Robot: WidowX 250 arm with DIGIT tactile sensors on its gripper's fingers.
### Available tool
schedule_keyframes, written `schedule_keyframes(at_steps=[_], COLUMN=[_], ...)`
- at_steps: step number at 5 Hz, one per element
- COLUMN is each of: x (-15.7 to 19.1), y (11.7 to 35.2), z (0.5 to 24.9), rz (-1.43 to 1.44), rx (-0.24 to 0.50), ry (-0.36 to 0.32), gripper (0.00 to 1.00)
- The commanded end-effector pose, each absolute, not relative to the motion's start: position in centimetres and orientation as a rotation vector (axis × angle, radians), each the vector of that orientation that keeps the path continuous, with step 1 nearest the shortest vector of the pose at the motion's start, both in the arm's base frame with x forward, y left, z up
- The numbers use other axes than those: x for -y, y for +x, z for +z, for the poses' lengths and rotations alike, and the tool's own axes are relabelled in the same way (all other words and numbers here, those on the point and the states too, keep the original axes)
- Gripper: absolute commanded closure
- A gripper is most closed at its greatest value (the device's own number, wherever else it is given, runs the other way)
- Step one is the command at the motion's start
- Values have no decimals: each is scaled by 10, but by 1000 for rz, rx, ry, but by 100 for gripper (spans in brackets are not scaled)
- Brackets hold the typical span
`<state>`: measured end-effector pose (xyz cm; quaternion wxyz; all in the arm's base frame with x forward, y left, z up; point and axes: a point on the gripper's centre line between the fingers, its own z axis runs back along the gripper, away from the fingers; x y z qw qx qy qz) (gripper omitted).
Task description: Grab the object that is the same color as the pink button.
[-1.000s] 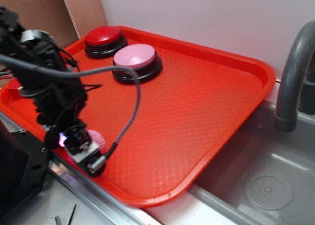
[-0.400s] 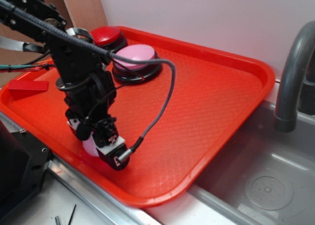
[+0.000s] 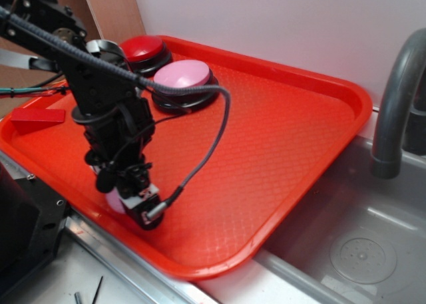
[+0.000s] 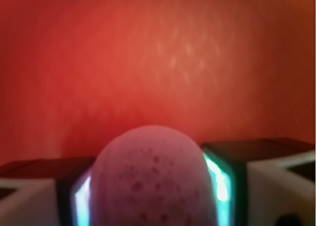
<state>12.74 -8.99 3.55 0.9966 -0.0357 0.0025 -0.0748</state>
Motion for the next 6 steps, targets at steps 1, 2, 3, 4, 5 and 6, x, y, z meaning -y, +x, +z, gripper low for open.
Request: schedule_keyframes(at_steps=[1,2,3,4,5,6], x=[69,49,29,4,-1,7], y=[161,182,181,196,206,207], z=[125,143,158,160,157,160], rz=[-211,-176,-137,-80,64,136], rx=[72,62,83,92,100,100], ry=[-43,-4,19,19,-25,-39], gripper=[100,100,100,100,100,100])
